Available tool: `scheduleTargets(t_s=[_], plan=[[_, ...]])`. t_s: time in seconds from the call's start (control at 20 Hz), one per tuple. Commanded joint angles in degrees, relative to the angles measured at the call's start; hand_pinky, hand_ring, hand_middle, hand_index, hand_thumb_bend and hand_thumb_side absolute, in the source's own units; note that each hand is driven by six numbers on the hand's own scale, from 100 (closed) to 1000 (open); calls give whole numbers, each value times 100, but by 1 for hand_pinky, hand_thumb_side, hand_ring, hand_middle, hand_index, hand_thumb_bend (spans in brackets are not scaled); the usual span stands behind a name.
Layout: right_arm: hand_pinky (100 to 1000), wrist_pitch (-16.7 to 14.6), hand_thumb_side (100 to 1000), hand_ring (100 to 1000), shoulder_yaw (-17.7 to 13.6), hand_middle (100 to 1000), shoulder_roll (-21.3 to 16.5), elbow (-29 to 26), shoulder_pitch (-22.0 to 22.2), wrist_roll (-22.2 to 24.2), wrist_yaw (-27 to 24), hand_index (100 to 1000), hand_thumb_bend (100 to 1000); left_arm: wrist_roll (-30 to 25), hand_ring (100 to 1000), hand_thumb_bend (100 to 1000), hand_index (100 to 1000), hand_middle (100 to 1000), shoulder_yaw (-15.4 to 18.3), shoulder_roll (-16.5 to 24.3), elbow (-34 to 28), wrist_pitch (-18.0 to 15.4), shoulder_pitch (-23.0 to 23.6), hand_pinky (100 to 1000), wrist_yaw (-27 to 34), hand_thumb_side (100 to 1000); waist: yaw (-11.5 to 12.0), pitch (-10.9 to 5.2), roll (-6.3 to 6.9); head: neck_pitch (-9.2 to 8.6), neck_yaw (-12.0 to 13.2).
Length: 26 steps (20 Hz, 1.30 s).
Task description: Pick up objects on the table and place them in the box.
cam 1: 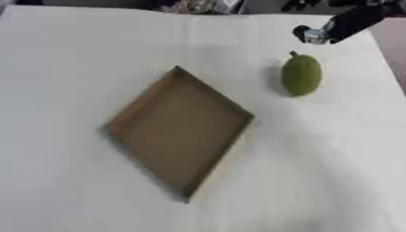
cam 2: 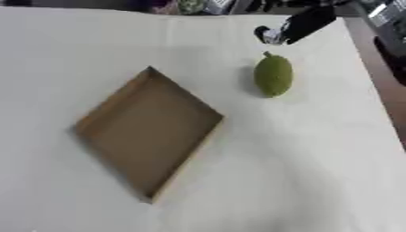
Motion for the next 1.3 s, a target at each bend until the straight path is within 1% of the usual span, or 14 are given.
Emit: scheduleTargets(t_s=[0.05, 0.2, 0.25, 0.3, 0.35, 0.4, 0.45, 0.6, 0.95, 1.1, 1.3], plan=[[926, 98, 912, 925, -221, 941, -343, -195, 82, 96, -184, 995, 100, -25, 699, 100, 817, 649, 64, 141, -111, -6, -42, 691, 11, 618, -5, -100, 23, -55, 17], [924, 140, 898, 925, -246, 941, -408, -237, 235, 95, -228, 997, 100, -28, 701, 100, 816, 649, 60, 141, -111, -7, -46, 691, 13, 618, -6, -94, 25, -51, 15], [923, 148, 864, 925, -244, 940, -422, -245, 271, 81, -209, 997, 100, -31, 702, 100, 816, 650, 59, 139, -111, -7, -48, 691, 14, 618, -4, -91, 25, -51, 14], [923, 152, 864, 925, -239, 940, -429, -250, 301, 64, -177, 997, 100, -34, 702, 100, 816, 650, 57, 137, -111, -6, -51, 691, 15, 618, -2, -89, 26, -50, 12], [921, 165, 676, 921, -229, 939, -432, -229, 338, 44, -142, 1000, 100, -37, 703, 100, 816, 650, 57, 133, -111, -5, -52, 691, 17, 618, 3, -86, 26, -53, 10], [923, 185, 621, 922, -210, 940, -430, -182, 376, 21, -113, 1000, 100, -37, 703, 100, 816, 649, 58, 128, -111, -3, -53, 691, 18, 617, 10, -83, 26, -54, 8], [923, 200, 598, 922, -189, 940, -427, -129, 406, -5, -92, 1000, 100, -37, 703, 100, 816, 649, 60, 126, -111, -1, -52, 691, 19, 617, 17, -81, 27, -53, 8], [922, 214, 489, 913, -120, 927, -399, -5, 453, -88, -53, 1000, 100, -34, 703, 100, 816, 649, 61, 121, -111, -4, -52, 691, 23, 617, 28, -74, 32, -41, 4], [920, 257, 457, 912, -114, 930, -323, 165, 521, -338, 158, 1000, 100, -52, 703, 100, 816, 650, 60, 84, -111, -2, -50, 690, 28, 618, 39, -32, 50, -12, -21], [919, 256, 383, 912, -91, 931, -250, 271, 497, -355, 329, 1000, 100, -72, 704, 100, 817, 651, 54, 65, -111, -3, -52, 690, 33, 617, 52, -10, 64, -20, -33], [919, 261, 405, 913, -66, 930, -110, 526, 423, -374, 564, 1000, 100, -89, 704, 100, 817, 651, 49, 45, -111, -12, -48, 691, 45, 617, 75, 9, 85, -30, -48]])
